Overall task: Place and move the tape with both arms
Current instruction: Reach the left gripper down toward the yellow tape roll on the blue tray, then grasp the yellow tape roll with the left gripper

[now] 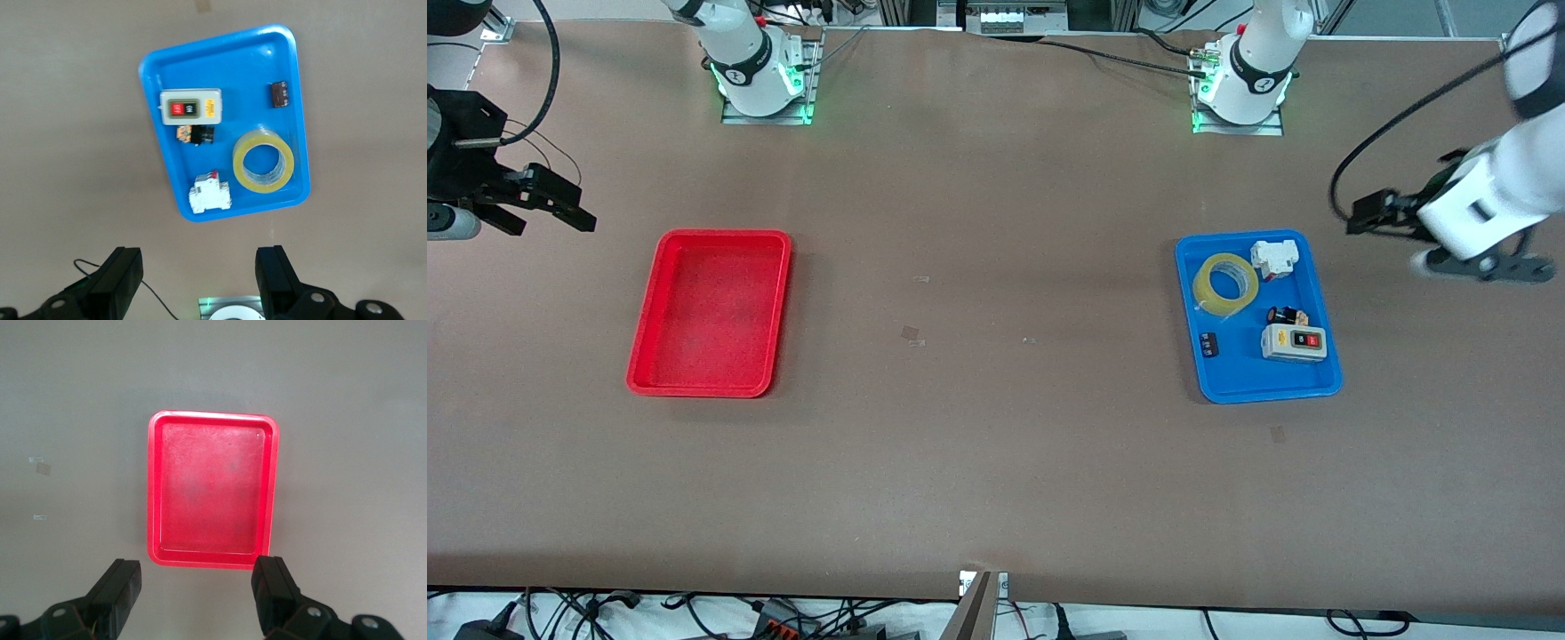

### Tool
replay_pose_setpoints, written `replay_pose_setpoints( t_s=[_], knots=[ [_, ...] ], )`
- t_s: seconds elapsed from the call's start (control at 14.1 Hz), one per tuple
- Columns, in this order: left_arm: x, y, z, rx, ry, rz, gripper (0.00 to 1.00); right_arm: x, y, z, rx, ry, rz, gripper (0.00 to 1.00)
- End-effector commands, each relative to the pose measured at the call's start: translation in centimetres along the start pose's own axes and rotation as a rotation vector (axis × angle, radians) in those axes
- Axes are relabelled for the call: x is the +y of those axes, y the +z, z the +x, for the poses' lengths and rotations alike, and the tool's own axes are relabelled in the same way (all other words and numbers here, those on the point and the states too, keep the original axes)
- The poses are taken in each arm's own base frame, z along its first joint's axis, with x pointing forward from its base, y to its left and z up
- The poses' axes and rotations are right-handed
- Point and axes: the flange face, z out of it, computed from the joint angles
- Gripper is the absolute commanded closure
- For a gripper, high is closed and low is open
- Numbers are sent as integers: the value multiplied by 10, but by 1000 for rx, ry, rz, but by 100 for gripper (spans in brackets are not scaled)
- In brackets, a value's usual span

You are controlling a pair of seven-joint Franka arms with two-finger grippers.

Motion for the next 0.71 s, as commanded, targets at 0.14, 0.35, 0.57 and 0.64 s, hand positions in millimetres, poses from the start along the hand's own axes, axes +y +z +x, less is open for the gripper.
replay_pose_setpoints(
  t_s=[0.14,0.35,0.57,0.64],
  knots=[
    [36,133,6,27,46,0,0,-1,-6,-6,-3,-21,-8,1],
    [39,219,8,38,24,-11,0,-1,-5,-6,-4,-21,-8,1],
    [43,280,26,7,-38,-30,0,-1,-5,-5,-5,-21,-8,1],
    [44,290,30,13,-49,-34,0,-1,-4,-5,-6,-21,-6,1]
  ],
)
